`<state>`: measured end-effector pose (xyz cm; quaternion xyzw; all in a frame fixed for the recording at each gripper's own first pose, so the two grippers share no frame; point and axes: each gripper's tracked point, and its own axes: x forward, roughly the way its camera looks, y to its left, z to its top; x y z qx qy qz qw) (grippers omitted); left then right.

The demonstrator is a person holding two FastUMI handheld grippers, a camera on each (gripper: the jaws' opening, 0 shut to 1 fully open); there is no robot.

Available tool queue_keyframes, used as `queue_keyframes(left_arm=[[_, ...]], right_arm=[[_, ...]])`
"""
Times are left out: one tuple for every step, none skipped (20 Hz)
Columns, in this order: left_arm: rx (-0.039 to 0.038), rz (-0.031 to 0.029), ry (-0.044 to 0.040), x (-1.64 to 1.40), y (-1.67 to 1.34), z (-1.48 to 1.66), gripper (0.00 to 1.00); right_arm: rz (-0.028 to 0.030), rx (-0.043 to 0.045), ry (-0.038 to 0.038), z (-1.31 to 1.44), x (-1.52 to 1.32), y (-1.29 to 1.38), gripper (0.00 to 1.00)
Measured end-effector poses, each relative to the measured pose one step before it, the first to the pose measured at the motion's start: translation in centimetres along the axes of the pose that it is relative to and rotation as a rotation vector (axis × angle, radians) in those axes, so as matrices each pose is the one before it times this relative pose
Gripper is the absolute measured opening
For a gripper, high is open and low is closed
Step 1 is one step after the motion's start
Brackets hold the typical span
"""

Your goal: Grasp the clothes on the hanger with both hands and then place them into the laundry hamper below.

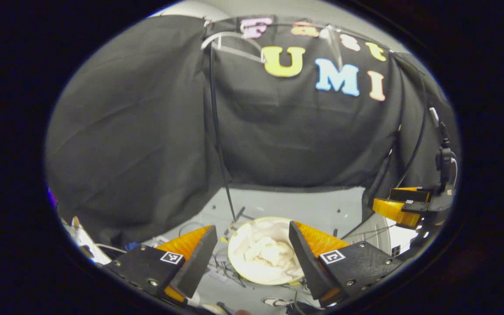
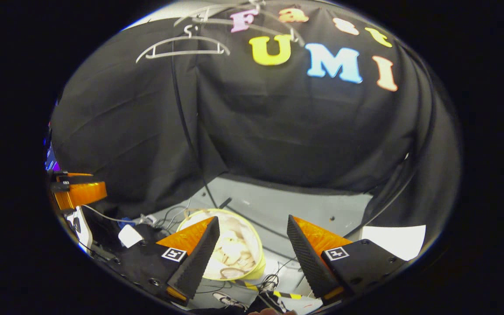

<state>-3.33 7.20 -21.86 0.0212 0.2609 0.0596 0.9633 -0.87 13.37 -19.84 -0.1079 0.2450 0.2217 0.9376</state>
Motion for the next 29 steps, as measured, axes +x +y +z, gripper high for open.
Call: queue_keyframes(left_arm=[[0.02361,-0.00225,-0.08003,-1.782,0.023,3.207,0.96],[0.01971,-0.00529,-0.07743,-1.661,-0.215,3.519,0.96],[0.01242,-0.00569,-0.06918,-1.478,-0.239,2.926,0.96],[-0.0013,-0.00553,-0.06166,-1.1,-0.236,3.038,0.96],[-0.01305,-0.00752,-0.05833,-0.77,-0.599,2.354,0.96],[-0.02111,-0.00794,-0.05851,-0.603,-0.67,2.575,0.96],[-0.01886,-0.00959,-0.05792,-1.022,-0.653,2.16,0.96],[-0.00899,-0.01172,-0.05775,-0.783,-0.283,1.67,0.96],[0.00141,-0.00777,-0.05409,-1.735,0.146,1.8,0.96],[0.0043,-0.00493,-0.0442,-0.762,-0.347,1.425,0.95],[-0.00635,0.00181,-0.02747,-0.42,-0.213,0.757,0.95],[-0.0214,0.00188,-0.01471,-0.598,-0.434,0.712,0.95],[-0.03298,0.00433,-0.00566,-0.294,-0.365,0.351,0.95],[-0.03149,0.00997,0.00184,-0.436,-0.413,-0.086,0.95],[-0.02201,0.01977,-0.00241,-0.375,-0.273,-0.09,0.95],[-0.00722,0.02357,0.00863,-0.544,-0.045,-0.28,0.95],[0.00753,0.03025,0.01486,-0.572,0.099,-0.434,0.95],[0.02372,0.03527,0.01479,-0.61,0.272,-0.307,0.94],[0.02749,0.03323,0.01998,-0.578,-0.014,-0.63,0.94],[0.01927,0.01928,0.0132,-0.516,-0.265,-0.522,0.94],[-0.00087,0.01121,0.01464,-0.65,-0.652,-0.415,0.94],[-0.01202,0.00705,0.0182,-0.674,-0.502,-0.504,0.95],[-0.01075,0.00864,0.01221,-0.813,-0.085,-0.527,0.95],[-0.01077,0.01122,0.00176,-0.755,0.047,-0.129,0.95],[-0.01095,0.00805,0.01187,-0.662,0.2,-0.416,0.95],[-0.00828,-0.0004,0.01422,-0.526,-0.046,-0.402,0.95],[0.00567,-0.00633,0.01045,-0.542,-0.137,-0.325,0.95],[0.01319,-0.00872,0.00348,-0.411,-0.065,-0.101,0.95],[0.01312,-0.00801,0.00062,-0.171,-0.071,-0.059,0.95]], right_arm=[[-0.03313,-0.00472,-0.05695,1.224,-1.519,-0.763,0.98],[-0.03334,-0.00351,-0.05944,1.651,-2.006,-1.175,0.98],[-0.03071,-0.00282,-0.05213,1.522,-1.953,-0.944,0.98],[-0.02982,0.00059,-0.04581,1.71,-1.549,-1.248,0.98],[-0.0315,0.00626,-0.04232,1.49,-1.59,-1.156,0.98],[-0.02631,0.01097,-0.04269,1.704,-1.319,-0.906,0.94],[-0.02582,0.00988,-0.04948,2.455,-1.206,-0.873,0.94],[-0.02615,0.00889,-0.0499,0.756,-1.055,-0.65,0.94],[-0.02348,0.01292,-0.04639,1.541,-0.62,-1.019,0.94],[-0.01871,0.01858,-0.03733,1.333,-0.528,-0.889,0.94],[-0.0123,0.02363,-0.02784,0.969,-0.469,-0.772,0.94],[-0.01325,0.02273,-0.02621,0.824,-0.536,-0.873,0.94],[-0.01539,0.01993,-0.0152,0.502,-0.588,-1.195,0.94],[-0.00891,0.02134,-0.0129,0.459,-0.411,-0.776,0.99],[-0.00829,0.02092,-0.01041,0.198,-0.542,-1.218,0.99],[-0.01001,0.01951,-0.00824,-0.077,-0.454,-1.257,0.94],[-0.01136,0.016,-0.0043,-0.294,-0.256,-1.336,0.93],[-0.00827,0.00996,0.00574,-0.483,-0.12,-1.108,0.98],[-0.0011,0.00644,0.01141,-0.837,-0.454,-0.839,0.97],[0.00853,-0.00007,0.00406,-0.453,-0.355,-0.53,0.97],[0.01489,-0.00691,-0.0013,-0.329,-0.425,-0.228,0.97],[0.01896,-0.01029,0.00178,-0.311,-0.226,-0.045,0.98],[0.02129,-0.01303,0.00316,-0.452,-0.227,0.171,0.98],[0.01693,-0.0102,0.00843,-0.367,-0.133,0.195,0.98],[0.02034,-0.00035,0.01114,-0.365,-0.107,0.337,0.98],[0.02298,0.00578,0.01221,-0.208,-0.105,0.635,0.98],[0.01499,0.00089,0.00748,-0.118,-0.104,0.6,0.98],[0.01015,-0.0051,-0.00197,0.042,-0.054,0.327,0.98],[0.00671,-0.00707,-0.00172,0.167,0.084,0.337,0.98]])
